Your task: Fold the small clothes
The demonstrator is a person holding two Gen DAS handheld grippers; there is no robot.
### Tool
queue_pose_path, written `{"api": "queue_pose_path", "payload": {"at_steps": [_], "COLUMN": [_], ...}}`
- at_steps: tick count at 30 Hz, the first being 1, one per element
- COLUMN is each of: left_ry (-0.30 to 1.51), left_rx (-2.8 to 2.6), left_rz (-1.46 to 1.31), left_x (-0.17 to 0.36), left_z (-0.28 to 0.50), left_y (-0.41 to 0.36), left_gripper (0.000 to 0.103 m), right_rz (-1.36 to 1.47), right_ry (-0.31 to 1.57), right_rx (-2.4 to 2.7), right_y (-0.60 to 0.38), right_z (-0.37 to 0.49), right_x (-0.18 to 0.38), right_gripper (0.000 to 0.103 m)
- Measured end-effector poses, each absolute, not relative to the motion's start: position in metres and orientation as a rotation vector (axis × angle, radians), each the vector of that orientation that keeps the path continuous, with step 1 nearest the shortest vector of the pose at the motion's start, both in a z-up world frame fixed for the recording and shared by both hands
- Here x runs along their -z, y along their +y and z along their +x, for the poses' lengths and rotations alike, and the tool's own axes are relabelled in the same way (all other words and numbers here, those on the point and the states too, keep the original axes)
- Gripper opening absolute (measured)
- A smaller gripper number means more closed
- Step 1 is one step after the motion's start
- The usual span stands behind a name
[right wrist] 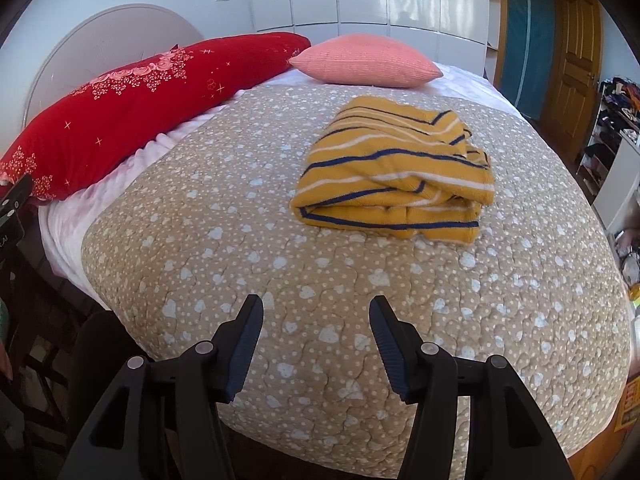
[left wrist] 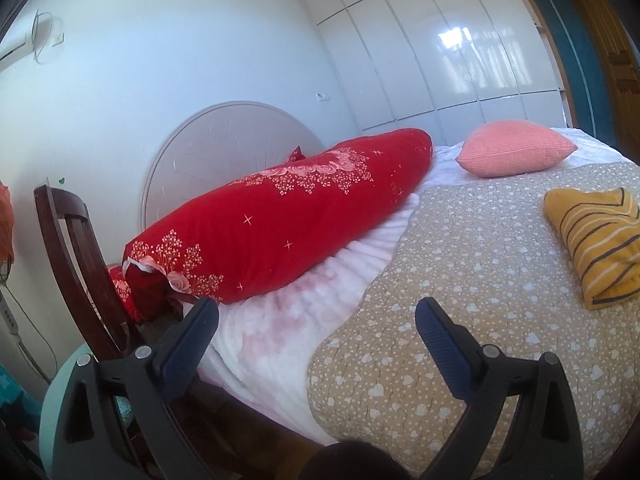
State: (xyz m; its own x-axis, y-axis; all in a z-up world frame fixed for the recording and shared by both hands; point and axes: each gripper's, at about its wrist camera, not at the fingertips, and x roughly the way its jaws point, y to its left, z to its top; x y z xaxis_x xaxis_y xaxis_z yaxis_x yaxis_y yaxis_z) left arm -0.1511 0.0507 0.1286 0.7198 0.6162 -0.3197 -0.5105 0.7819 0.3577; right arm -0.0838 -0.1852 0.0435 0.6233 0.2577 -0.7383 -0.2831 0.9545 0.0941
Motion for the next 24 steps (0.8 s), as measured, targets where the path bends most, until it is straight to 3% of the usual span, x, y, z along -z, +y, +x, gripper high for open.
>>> {"api": "queue_pose_path", "payload": {"at_steps": [11,20,24], "left_ry": [0.464,0.208,0.236], "left_rx": [-0.438,-0.321,-0.208], "left_rz": [0.075,0.092,0.094], "left_x": [-0.131,-0.166,-0.180], "left_z": [-0.160,-0.190,-0.185], "left_y": [0.057,0.023,0.008], "left_gripper": [0.100,0.103,0.103], "right_rz": [-0.075,-0.037,-0.044], "right_ry": [0.835,0.828,0.796], "right_rx": [-0.291,-0.227,-0.167], "right_y": [-0.181,-0.208,-0.219], "right_z": [-0.087,-0.089,-0.092], "right_x": [-0.038,-0.036,-0.042], "right_gripper": [0.064,0.066,0.066]}}
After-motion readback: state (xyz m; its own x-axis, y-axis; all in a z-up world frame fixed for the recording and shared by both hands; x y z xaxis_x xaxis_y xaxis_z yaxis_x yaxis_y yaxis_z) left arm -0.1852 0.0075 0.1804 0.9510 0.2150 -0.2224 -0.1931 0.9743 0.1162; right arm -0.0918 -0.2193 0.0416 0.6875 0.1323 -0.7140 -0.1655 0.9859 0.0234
